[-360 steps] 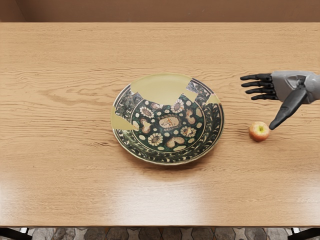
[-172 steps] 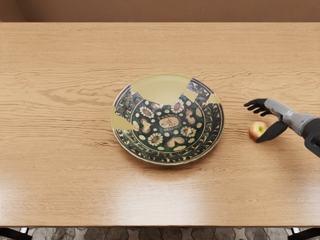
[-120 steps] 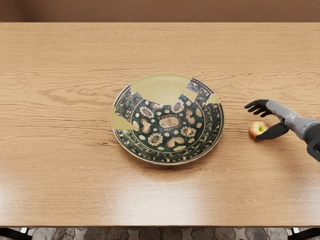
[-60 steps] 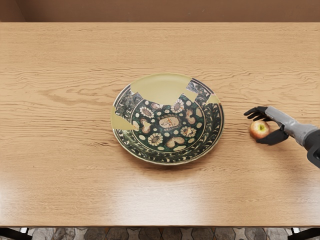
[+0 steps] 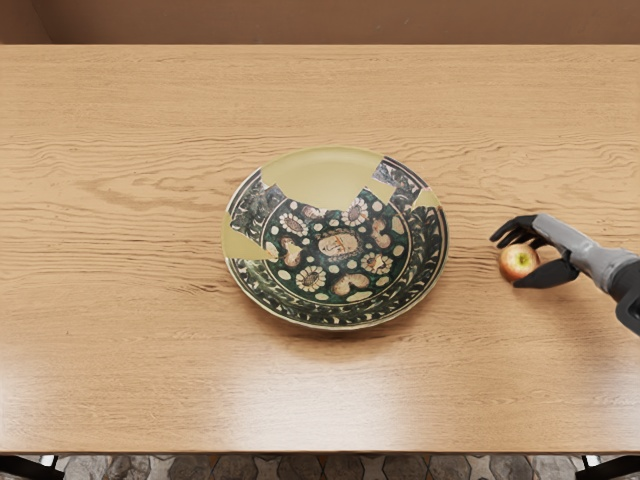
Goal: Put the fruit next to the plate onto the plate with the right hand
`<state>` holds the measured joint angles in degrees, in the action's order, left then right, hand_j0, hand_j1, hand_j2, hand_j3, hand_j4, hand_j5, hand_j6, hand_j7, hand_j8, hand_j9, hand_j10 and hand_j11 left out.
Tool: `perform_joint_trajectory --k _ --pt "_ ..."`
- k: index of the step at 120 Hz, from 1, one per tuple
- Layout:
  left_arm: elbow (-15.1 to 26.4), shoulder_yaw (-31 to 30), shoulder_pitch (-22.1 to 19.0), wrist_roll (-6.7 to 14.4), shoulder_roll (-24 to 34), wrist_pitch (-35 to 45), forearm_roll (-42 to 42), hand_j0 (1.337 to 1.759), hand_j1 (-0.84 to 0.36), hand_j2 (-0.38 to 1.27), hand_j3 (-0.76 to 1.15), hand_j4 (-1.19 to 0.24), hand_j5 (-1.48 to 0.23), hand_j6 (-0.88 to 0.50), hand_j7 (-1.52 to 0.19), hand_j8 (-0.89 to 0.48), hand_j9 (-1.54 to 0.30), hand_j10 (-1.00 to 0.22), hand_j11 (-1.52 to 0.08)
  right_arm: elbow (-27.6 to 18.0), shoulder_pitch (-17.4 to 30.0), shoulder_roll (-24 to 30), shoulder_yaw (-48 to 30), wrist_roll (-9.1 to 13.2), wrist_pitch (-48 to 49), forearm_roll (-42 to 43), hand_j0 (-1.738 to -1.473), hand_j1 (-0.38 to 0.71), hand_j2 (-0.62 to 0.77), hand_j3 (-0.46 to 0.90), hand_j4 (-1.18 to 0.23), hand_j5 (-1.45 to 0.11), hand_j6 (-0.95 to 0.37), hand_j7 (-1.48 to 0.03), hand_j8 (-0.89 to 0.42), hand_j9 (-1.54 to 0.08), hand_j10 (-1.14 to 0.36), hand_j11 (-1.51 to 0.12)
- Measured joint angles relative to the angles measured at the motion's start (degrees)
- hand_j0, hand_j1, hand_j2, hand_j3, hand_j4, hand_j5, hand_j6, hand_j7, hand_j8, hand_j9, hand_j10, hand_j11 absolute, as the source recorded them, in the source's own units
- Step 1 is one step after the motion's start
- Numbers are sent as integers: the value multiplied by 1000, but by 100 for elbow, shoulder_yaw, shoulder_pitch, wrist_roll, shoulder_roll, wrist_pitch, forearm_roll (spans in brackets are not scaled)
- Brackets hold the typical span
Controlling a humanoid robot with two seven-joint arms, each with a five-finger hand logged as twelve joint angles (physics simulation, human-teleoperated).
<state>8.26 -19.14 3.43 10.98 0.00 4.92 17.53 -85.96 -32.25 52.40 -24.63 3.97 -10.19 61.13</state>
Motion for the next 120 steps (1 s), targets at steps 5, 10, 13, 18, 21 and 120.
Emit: perform_joint_trajectory --k 5,10,13,18,21,120 --pt "0 0 0 0 0 0 1 1658 58 49 0 -243 -316 -244 -316 -244 -316 -243 -316 0 -5 -1 -5 0 0 -8 -1658 210 82 0 -516 -673 -520 -669 -417 -672 -486 -673" --pt "0 0 0 0 0 0 0 1658 58 49 0 -243 -316 -244 -316 -244 -316 -243 -316 0 -11 -1 -8 0 0 -15 -1658 213 114 0 -530 -689 -533 -686 -423 -688 -491 -689" --pt "0 0 0 0 0 0 0 1658 58 49 0 -243 -316 -244 -316 -244 -316 -243 -316 0 -14 -1 -9 0 2 -19 -1658 215 126 0 -536 -698 -539 -695 -425 -697 -492 -698" --pt "0 0 0 0 0 0 -1 1658 58 49 0 -243 -316 -244 -316 -244 -316 -243 -316 0 -20 -1 -10 0 4 -27 -1658 220 146 0 -546 -711 -549 -707 -429 -709 -495 -710" --pt "0 0 0 0 0 0 -1 1658 58 49 0 -243 -316 -244 -316 -244 -316 -243 -316 -1 -25 -1 -13 2 7 -32 -1657 219 157 0 -551 -718 -554 -714 -429 -715 -495 -716" --pt "0 -1 0 0 0 0 0 1658 58 49 0 -243 -316 -244 -316 -244 -316 -243 -316 -128 -783 120 -466 40 1057 -646 -1656 198 234 0 -604 -800 -610 -790 -458 -798 -522 -792"
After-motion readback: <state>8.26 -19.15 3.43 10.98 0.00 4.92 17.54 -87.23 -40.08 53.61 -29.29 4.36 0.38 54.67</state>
